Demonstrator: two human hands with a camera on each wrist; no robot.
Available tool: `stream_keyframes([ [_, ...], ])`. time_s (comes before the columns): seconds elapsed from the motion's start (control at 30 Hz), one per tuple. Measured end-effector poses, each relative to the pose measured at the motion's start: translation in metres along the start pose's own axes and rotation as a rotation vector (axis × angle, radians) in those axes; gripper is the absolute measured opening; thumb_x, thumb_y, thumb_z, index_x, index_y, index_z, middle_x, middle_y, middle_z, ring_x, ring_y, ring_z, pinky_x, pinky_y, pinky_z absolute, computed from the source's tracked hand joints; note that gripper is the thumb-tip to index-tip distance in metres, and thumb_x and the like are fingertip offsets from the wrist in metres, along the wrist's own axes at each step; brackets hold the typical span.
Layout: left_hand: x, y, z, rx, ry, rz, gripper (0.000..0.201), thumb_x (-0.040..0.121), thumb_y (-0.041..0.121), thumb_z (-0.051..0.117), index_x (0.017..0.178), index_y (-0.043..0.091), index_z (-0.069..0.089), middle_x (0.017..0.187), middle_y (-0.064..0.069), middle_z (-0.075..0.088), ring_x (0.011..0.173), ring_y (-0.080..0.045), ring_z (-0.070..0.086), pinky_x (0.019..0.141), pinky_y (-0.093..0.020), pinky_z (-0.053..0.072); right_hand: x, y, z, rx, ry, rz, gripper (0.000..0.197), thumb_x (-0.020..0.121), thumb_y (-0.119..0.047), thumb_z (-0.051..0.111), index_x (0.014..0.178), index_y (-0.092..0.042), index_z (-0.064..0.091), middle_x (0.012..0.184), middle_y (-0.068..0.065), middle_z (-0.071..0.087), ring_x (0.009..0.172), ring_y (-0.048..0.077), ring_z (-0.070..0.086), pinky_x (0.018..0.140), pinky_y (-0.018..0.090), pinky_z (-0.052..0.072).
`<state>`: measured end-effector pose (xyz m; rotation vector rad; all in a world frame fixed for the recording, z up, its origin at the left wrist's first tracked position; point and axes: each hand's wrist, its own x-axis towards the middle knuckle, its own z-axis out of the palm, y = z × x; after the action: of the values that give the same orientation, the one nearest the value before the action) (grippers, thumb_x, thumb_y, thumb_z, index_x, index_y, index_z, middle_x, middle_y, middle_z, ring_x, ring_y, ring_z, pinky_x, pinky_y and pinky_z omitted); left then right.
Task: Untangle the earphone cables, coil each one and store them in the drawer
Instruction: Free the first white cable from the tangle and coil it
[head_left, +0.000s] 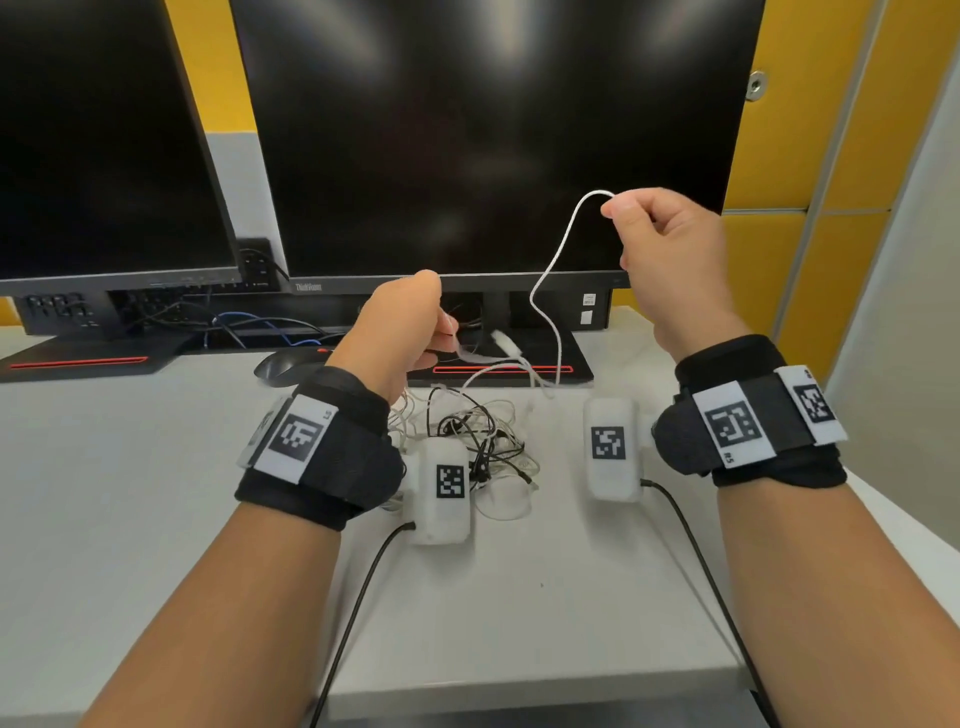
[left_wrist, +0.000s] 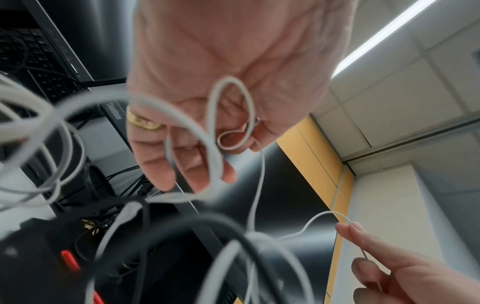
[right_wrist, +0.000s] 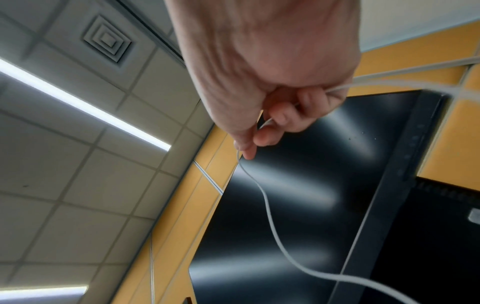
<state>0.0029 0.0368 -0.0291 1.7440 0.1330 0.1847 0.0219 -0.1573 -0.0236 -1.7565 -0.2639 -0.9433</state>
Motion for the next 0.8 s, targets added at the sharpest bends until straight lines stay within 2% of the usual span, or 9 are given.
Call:
stream_keyframes([
  [0.1, -0.002, -0.011, -0.005, 0.115, 0.022, 0.161, 0.019, 0.097, 0.025, 0.046, 0.092, 0.009, 0.057, 0.086, -0.002, 0.063, 0.079, -0.015, 0.058, 0.068, -0.028, 0.044, -0.004, -0.005, 0.0, 0.077, -0.064, 0.05, 0.015, 0.099, -0.027, 0.052, 0.099, -0.025, 0.067, 0.067, -0.009, 0.054, 0.055, -0.004, 0.048, 0.052, 0.01, 0.042],
  [0.17, -0.004, -0.014, -0.004, 0.244, -0.005, 0.281, 0.013, 0.094, 0.025, 0.053, 0.089, 0.013, 0.055, 0.084, -0.002, 0.057, 0.075, -0.014, 0.052, 0.061, -0.024, 0.041, -0.008, -0.011, 0.001, 0.152, -0.157, 0.115, 0.016, 0.1, -0.028, 0.05, 0.099, -0.026, 0.066, 0.064, -0.005, 0.051, 0.047, -0.001, 0.043, 0.043, 0.013, 0.037],
  [0.23, -0.007, -0.015, -0.002, 0.243, -0.066, 0.403, 0.011, 0.093, 0.026, 0.057, 0.092, 0.016, 0.054, 0.088, 0.003, 0.055, 0.077, -0.009, 0.051, 0.067, -0.022, 0.041, -0.014, -0.018, 0.005, 0.209, -0.267, 0.177, 0.018, 0.101, -0.028, 0.048, 0.098, -0.026, 0.065, 0.062, -0.003, 0.049, 0.045, 0.003, 0.038, 0.041, 0.017, 0.031],
  [0.33, -0.013, -0.013, 0.001, 0.145, -0.184, 0.534, 0.029, 0.096, 0.034, 0.054, 0.122, 0.022, 0.051, 0.117, 0.011, 0.057, 0.105, 0.003, 0.054, 0.08, -0.012, 0.04, -0.019, -0.023, 0.012, 0.214, -0.409, 0.189, 0.018, 0.1, -0.028, 0.048, 0.097, -0.023, 0.065, 0.058, -0.003, 0.048, 0.045, 0.007, 0.036, 0.042, 0.021, 0.029],
  [0.37, -0.015, -0.012, 0.002, 0.128, -0.222, 0.549, 0.031, 0.098, 0.037, 0.05, 0.126, 0.025, 0.049, 0.118, 0.013, 0.058, 0.108, 0.005, 0.054, 0.082, -0.012, 0.04, -0.021, -0.023, 0.014, 0.193, -0.444, 0.172, 0.018, 0.1, -0.028, 0.048, 0.096, -0.022, 0.065, 0.058, -0.003, 0.047, 0.045, 0.007, 0.036, 0.041, 0.021, 0.029],
  [0.47, -0.017, -0.012, 0.002, 0.102, -0.268, 0.578, 0.017, 0.1, 0.035, 0.045, 0.105, 0.025, 0.059, 0.077, 0.01, 0.065, 0.08, -0.006, 0.065, 0.081, -0.024, 0.049, -0.023, -0.023, 0.016, 0.152, -0.511, 0.166, 0.024, 0.101, -0.032, 0.048, 0.092, -0.017, 0.064, 0.056, -0.002, 0.044, 0.045, 0.008, 0.033, 0.042, 0.021, 0.028],
  [0.53, -0.013, -0.01, 0.0, 0.037, -0.171, 0.581, 0.021, 0.101, 0.026, 0.044, 0.087, 0.02, 0.058, 0.054, 0.007, 0.05, 0.055, -0.009, 0.052, 0.063, -0.023, 0.048, -0.022, -0.024, 0.012, 0.199, -0.561, 0.222, 0.028, 0.101, -0.035, 0.048, 0.085, -0.015, 0.061, 0.054, -0.001, 0.038, 0.045, 0.01, 0.029, 0.043, 0.023, 0.026],
  [0.63, -0.005, -0.005, -0.006, -0.34, 0.067, 0.43, 0.02, 0.096, 0.011, 0.041, 0.079, 0.016, 0.051, 0.049, 0.008, 0.035, 0.041, -0.006, 0.034, 0.042, -0.019, 0.036, -0.021, -0.026, 0.005, 0.371, -0.614, 0.27, 0.032, 0.1, -0.036, 0.048, 0.077, -0.015, 0.057, 0.051, -0.003, 0.036, 0.045, 0.01, 0.028, 0.045, 0.023, 0.026],
  [0.8, 0.006, -0.005, -0.018, -0.531, 0.33, 0.315, 0.022, 0.095, 0.015, 0.035, 0.077, 0.021, 0.046, 0.06, 0.004, 0.037, 0.046, -0.008, 0.034, 0.044, -0.023, 0.034, -0.02, -0.029, 0.0, 0.637, -0.556, 0.272, 0.021, 0.102, -0.024, 0.046, 0.089, -0.014, 0.06, 0.054, -0.004, 0.042, 0.046, 0.009, 0.039, 0.053, 0.024, 0.041],
])
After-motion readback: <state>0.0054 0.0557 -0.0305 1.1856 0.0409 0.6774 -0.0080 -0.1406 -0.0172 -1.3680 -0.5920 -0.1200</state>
